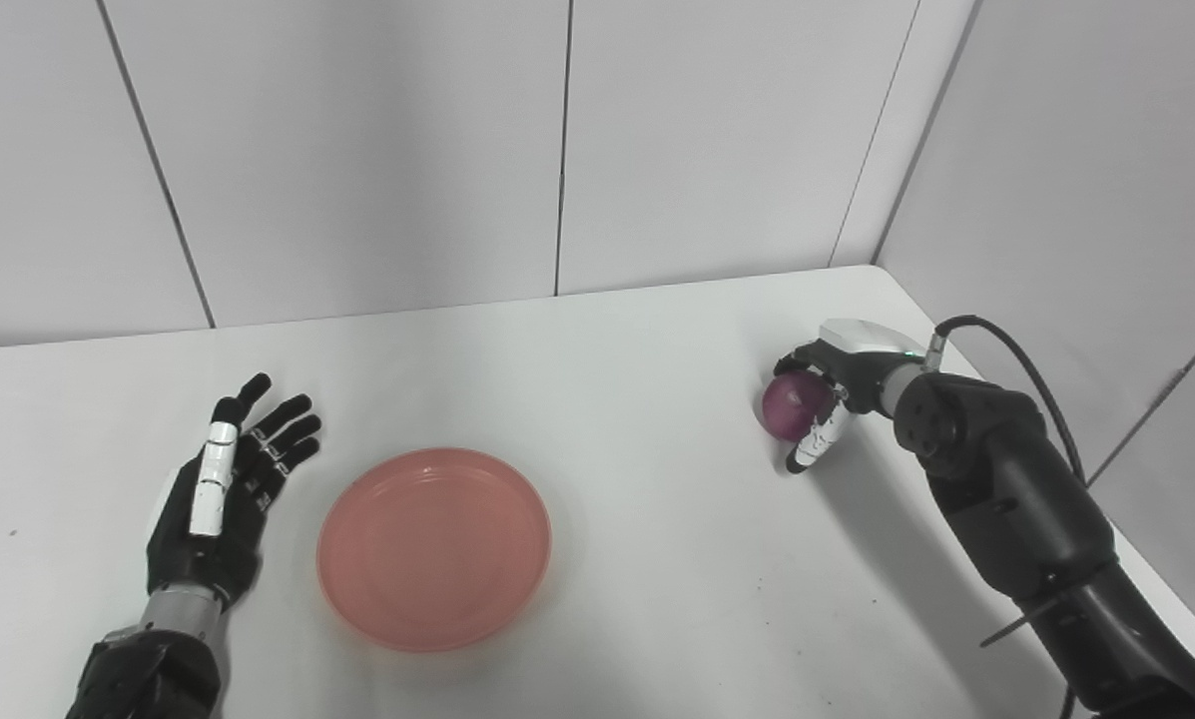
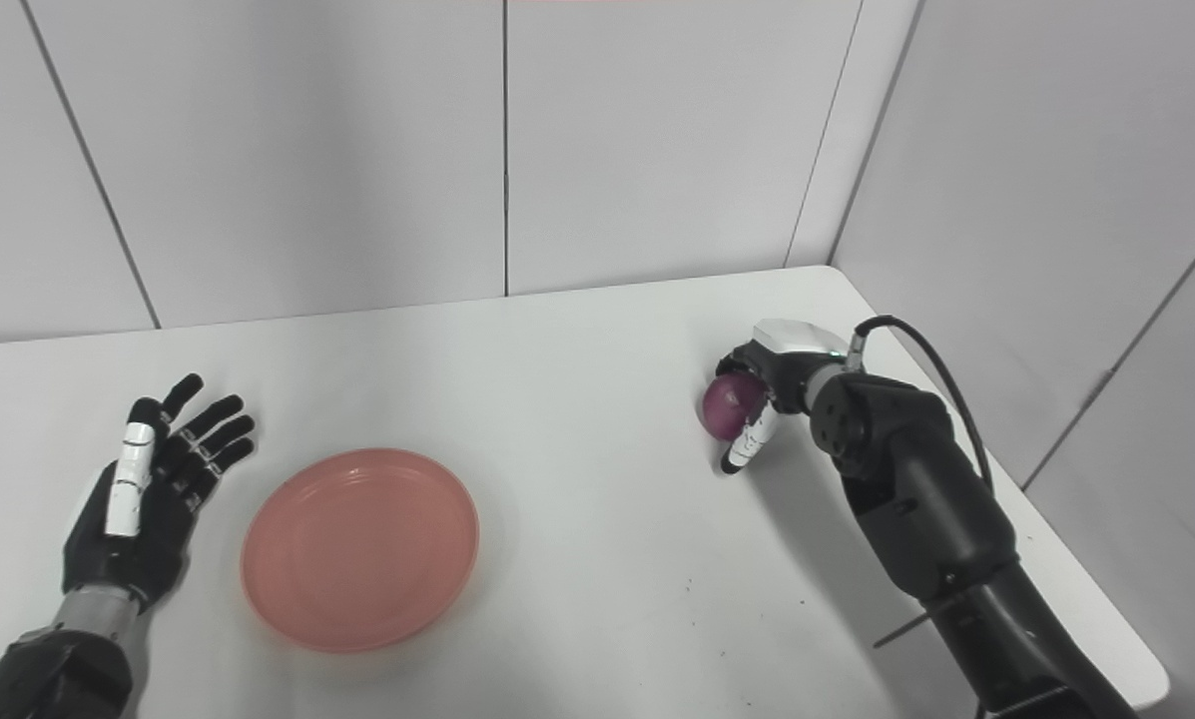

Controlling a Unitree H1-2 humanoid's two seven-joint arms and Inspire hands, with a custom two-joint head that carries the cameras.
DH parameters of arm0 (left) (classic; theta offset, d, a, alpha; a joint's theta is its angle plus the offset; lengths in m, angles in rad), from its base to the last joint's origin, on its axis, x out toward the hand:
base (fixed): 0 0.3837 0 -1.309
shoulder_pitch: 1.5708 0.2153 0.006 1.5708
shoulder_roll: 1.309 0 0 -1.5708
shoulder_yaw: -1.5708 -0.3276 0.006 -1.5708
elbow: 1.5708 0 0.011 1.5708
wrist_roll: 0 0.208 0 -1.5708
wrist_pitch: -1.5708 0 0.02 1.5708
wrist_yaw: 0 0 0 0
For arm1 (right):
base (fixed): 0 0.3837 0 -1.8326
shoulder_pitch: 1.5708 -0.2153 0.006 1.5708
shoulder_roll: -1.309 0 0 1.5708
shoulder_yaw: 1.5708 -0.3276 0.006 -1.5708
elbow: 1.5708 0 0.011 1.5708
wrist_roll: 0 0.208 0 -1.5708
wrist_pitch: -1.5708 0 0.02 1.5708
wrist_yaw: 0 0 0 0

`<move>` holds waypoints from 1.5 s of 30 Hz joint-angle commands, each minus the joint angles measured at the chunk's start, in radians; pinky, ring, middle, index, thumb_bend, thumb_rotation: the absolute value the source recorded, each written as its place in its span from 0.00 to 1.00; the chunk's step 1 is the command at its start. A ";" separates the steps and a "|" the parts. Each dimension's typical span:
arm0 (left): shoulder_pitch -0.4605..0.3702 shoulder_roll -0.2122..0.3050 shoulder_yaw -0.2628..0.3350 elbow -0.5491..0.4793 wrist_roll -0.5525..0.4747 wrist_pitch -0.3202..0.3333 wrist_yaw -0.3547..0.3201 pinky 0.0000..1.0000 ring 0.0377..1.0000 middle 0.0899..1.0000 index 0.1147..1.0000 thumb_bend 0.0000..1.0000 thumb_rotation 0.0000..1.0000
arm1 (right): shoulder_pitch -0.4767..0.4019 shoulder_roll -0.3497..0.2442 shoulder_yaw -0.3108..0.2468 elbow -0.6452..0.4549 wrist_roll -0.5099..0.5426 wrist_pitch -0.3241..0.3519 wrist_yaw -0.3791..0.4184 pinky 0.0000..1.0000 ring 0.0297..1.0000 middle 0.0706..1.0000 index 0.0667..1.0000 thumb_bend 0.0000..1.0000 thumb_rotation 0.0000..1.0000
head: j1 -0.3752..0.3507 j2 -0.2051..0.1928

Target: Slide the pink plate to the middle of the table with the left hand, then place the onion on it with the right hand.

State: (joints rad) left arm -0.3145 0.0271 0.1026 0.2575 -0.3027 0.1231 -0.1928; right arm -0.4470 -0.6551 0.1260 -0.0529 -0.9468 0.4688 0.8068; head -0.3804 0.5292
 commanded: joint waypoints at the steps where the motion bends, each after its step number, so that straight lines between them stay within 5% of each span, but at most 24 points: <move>1: 0.019 -0.001 -0.004 0.020 0.004 0.039 0.011 0.82 0.77 0.76 0.87 0.70 0.78 | -0.043 -0.028 -0.005 -0.013 0.007 -0.008 -0.043 0.56 0.77 0.87 0.83 1.00 0.19 | 0.001 0.002; 14: 0.026 -0.002 -0.010 0.013 0.006 0.043 0.013 0.82 0.79 0.77 0.89 0.68 0.80 | -0.035 -0.026 0.039 0.003 0.010 -0.011 -0.120 0.59 0.78 0.85 0.80 0.97 0.17 | 0.007 0.006; 21: 0.030 -0.005 -0.009 0.006 0.003 0.046 0.015 0.82 0.79 0.78 0.89 0.67 0.80 | -0.039 -0.030 0.072 0.017 -0.057 -0.001 -0.128 0.58 0.75 0.79 0.71 0.85 0.03 | 0.007 0.010; 23: 0.030 -0.006 -0.009 0.005 0.004 0.047 0.016 0.82 0.79 0.77 0.89 0.67 0.80 | -0.042 -0.031 0.078 0.023 -0.088 0.000 -0.112 0.45 0.62 0.68 0.68 0.82 0.00 | 0.007 0.010; 28: 0.030 -0.005 -0.011 0.004 0.006 0.050 0.017 0.83 0.79 0.77 0.89 0.67 0.80 | -0.053 -0.027 0.082 0.042 -0.155 0.000 -0.062 0.30 0.45 0.57 0.67 0.82 0.00 | 0.008 0.012; 31: 0.029 -0.005 -0.011 0.002 0.005 0.052 0.017 0.83 0.79 0.77 0.89 0.67 0.81 | -0.053 -0.021 0.076 0.051 -0.182 0.001 -0.042 0.27 0.41 0.46 0.67 0.60 0.00 | 0.008 0.012; 37: 0.030 -0.006 -0.008 -0.003 0.001 0.060 0.019 0.82 0.79 0.77 0.89 0.67 0.80 | -0.048 -0.023 0.076 0.060 -0.189 0.000 -0.041 0.22 0.42 0.46 0.65 0.53 0.00 | 0.007 0.016; 41: 0.029 -0.008 -0.005 -0.001 -0.003 0.059 0.018 0.82 0.78 0.76 0.89 0.68 0.79 | -0.048 -0.016 0.063 0.061 -0.187 0.000 -0.028 0.27 0.44 0.46 0.63 0.53 0.00 | 0.008 0.018; 45: 0.028 -0.008 -0.007 -0.003 -0.001 0.062 0.019 0.81 0.78 0.76 0.89 0.68 0.79 | -0.047 -0.016 0.062 0.062 -0.166 -0.002 -0.053 0.32 0.41 0.49 0.48 0.52 0.00 | 0.008 0.019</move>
State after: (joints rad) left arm -0.3039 0.0222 0.0957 0.2369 -0.3041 0.1365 -0.1913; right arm -0.4619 -0.6530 0.2058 0.0154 -1.1108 0.4684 0.7763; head -0.3728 0.5476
